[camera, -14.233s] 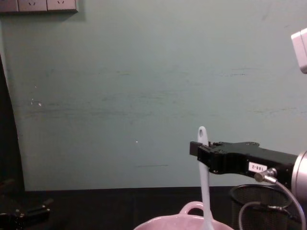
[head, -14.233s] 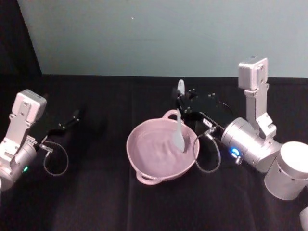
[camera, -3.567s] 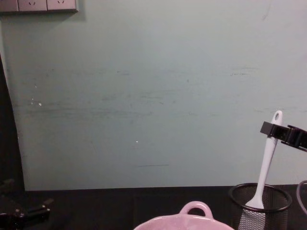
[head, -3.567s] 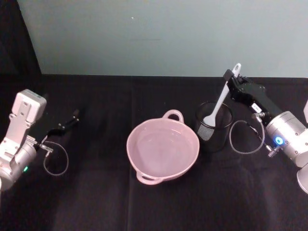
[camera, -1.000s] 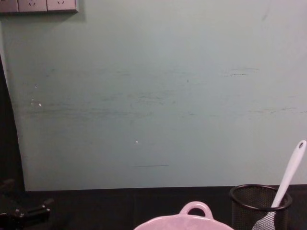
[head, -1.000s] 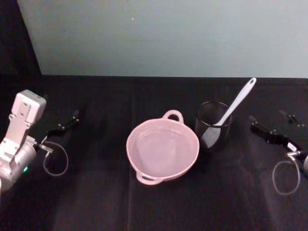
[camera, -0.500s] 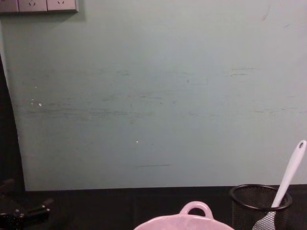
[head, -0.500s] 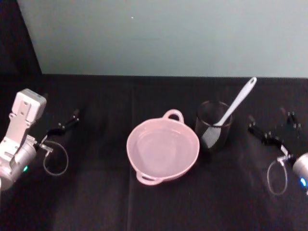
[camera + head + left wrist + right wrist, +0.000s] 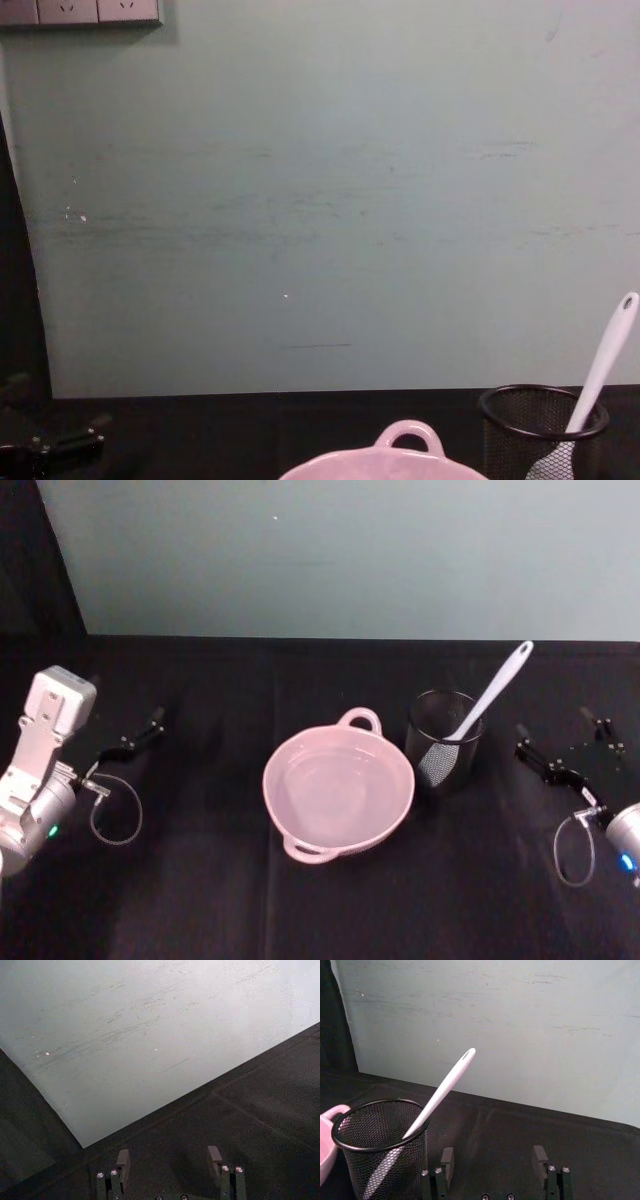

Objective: Use the one hand to pick up the spoon and stir the clear water in the bowl.

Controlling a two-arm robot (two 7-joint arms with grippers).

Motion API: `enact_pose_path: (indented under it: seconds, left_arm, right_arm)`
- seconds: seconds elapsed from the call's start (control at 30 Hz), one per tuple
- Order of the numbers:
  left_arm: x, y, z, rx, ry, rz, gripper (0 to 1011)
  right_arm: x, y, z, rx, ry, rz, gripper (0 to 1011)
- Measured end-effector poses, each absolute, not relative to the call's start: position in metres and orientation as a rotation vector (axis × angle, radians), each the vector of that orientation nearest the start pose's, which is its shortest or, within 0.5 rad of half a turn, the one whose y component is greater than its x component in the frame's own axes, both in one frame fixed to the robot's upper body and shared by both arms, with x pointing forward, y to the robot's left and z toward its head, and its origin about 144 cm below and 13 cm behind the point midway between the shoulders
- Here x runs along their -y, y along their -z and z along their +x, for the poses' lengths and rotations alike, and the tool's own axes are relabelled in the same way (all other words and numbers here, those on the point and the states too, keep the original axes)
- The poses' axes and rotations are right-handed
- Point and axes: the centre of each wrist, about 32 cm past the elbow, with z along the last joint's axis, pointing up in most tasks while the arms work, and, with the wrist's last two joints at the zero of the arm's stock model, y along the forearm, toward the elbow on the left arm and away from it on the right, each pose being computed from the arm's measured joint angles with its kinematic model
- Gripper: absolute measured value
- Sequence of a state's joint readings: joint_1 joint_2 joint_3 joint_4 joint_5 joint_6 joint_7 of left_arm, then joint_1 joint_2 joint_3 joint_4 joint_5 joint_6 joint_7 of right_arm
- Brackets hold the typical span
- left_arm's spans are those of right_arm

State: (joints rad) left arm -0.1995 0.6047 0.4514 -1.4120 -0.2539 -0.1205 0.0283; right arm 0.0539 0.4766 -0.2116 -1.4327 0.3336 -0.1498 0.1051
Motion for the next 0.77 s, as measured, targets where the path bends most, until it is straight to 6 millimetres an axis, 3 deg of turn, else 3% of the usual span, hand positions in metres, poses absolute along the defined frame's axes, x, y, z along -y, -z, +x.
enact_pose_path:
  seconds: [0.77]
  left_arm:
    - [-0.3096,-1.1398,0.4886,0.285,-1.248,0.304,1011]
  right_arm:
    - [0.3242,-1.1263,0.4652,0.099,1.315,-0.124,1003]
